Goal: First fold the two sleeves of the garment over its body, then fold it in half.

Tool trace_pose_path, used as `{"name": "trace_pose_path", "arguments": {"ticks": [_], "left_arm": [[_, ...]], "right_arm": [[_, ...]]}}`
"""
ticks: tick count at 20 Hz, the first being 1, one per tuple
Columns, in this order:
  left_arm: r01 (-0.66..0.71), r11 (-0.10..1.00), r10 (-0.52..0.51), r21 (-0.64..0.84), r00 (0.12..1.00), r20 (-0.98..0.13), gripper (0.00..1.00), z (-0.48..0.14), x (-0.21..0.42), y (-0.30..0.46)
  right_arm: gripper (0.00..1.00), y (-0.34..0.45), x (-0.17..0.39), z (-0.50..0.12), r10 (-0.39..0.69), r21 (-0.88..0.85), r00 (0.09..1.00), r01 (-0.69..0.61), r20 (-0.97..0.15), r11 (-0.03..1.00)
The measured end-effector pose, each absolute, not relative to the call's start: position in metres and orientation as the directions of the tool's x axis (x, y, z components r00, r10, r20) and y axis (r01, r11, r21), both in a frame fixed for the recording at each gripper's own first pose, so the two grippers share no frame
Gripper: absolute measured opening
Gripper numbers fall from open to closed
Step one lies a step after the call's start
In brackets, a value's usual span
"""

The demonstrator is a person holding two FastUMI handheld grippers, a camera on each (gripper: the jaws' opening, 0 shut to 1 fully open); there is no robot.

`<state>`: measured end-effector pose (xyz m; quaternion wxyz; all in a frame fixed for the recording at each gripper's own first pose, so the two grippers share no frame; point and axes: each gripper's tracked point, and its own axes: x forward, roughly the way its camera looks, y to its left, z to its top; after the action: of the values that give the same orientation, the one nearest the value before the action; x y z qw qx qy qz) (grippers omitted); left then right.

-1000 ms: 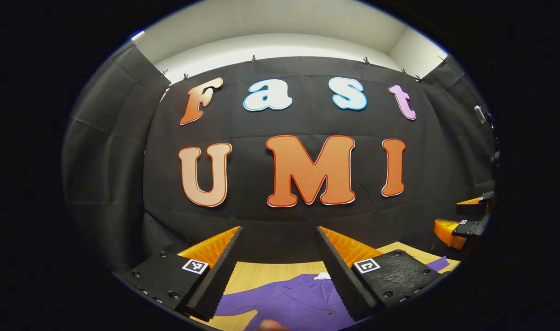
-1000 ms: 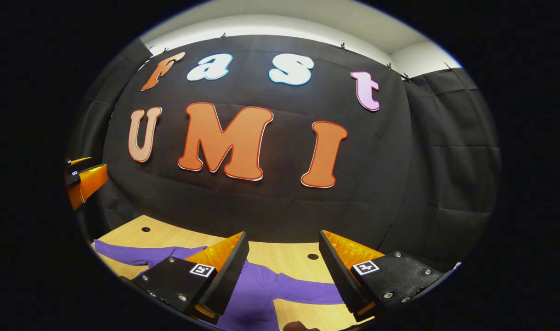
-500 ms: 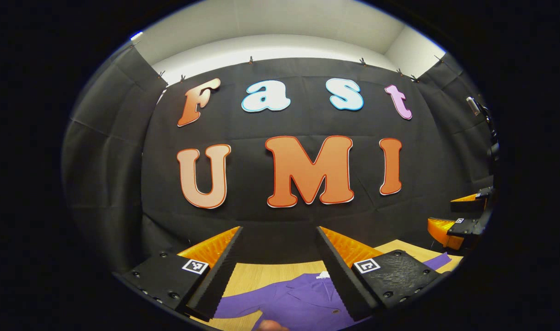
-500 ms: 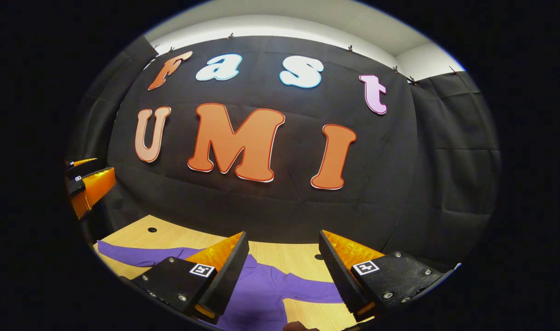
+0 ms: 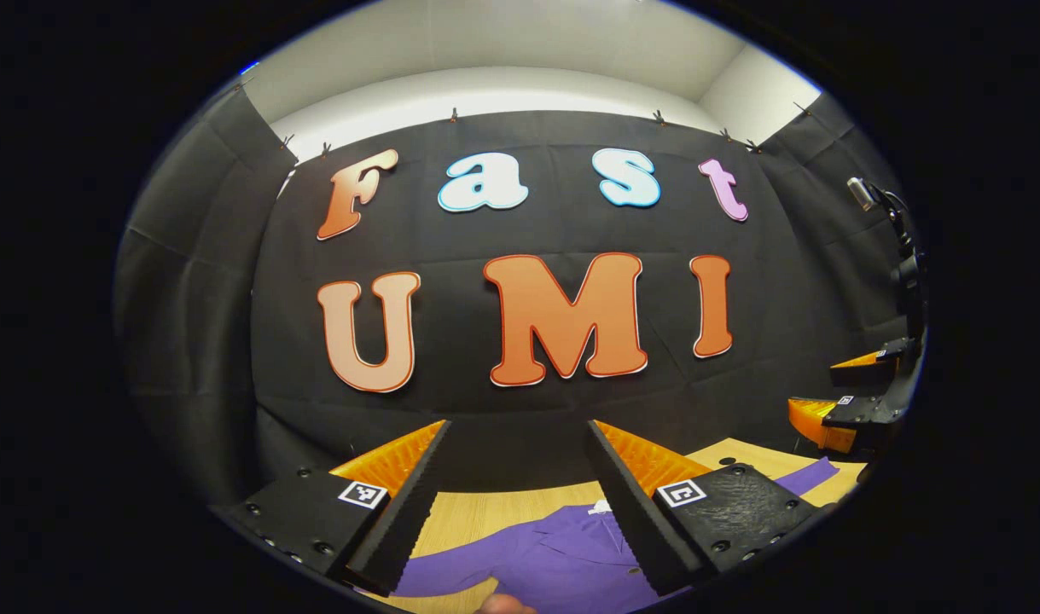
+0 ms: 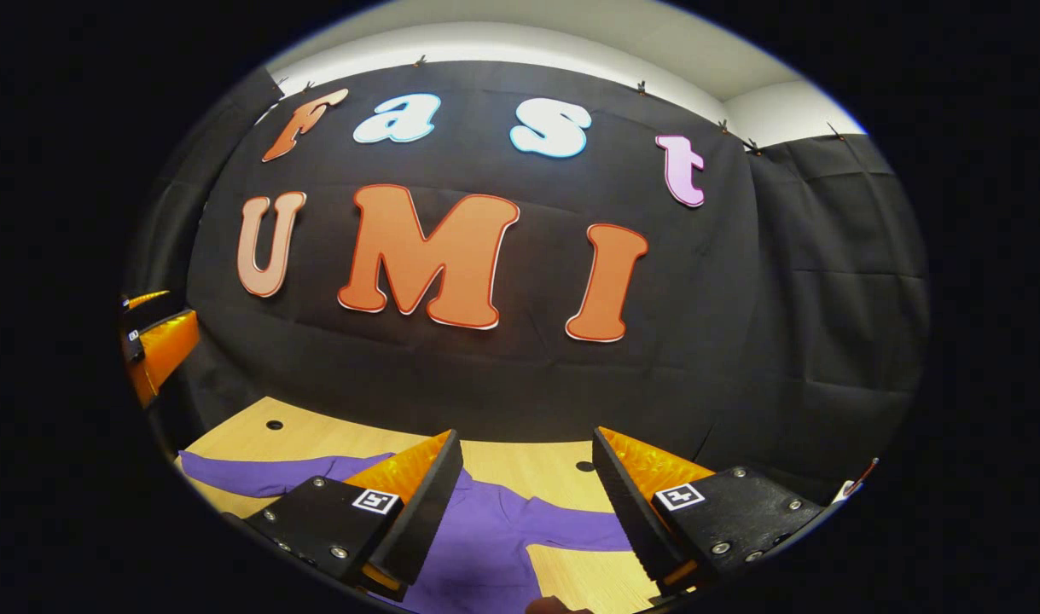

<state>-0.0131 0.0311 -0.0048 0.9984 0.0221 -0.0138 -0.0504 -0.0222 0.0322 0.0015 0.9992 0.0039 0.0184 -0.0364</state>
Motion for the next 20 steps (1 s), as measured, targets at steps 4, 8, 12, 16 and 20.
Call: {"name": "trace_pose_path", "arguments": {"ticks": [4,8,12,16,20], "left_arm": [[0.143,0.989,-0.144,0.038,0.989,0.023,0.99,-0.008,-0.017,0.039],[0.143,0.988,-0.145,0.056,0.989,0.028,0.99,-0.005,-0.012,0.043],[0.088,0.994,-0.091,0.059,0.994,0.055,0.99,0.008,-0.002,0.039],[0.045,0.997,-0.051,0.064,0.994,0.093,0.99,0.026,0.007,0.026],[0.021,0.997,-0.029,0.074,0.993,0.117,0.99,0.039,0.010,0.009]], "right_arm": [[0.93,0.006,-0.022,-0.013,-0.174,0.002,0.982,0.175,-0.077,0.985],[0.93,-0.027,-0.018,-0.035,-0.249,-0.035,0.961,0.247,-0.117,0.968],[0.94,-0.058,-0.001,-0.066,-0.273,-0.059,0.947,0.267,-0.170,0.962],[0.94,-0.093,0.025,-0.107,-0.295,-0.040,0.923,0.295,-0.246,0.955],[0.94,-0.131,0.041,-0.158,-0.305,0.024,0.877,0.338,-0.371,0.941]]}}
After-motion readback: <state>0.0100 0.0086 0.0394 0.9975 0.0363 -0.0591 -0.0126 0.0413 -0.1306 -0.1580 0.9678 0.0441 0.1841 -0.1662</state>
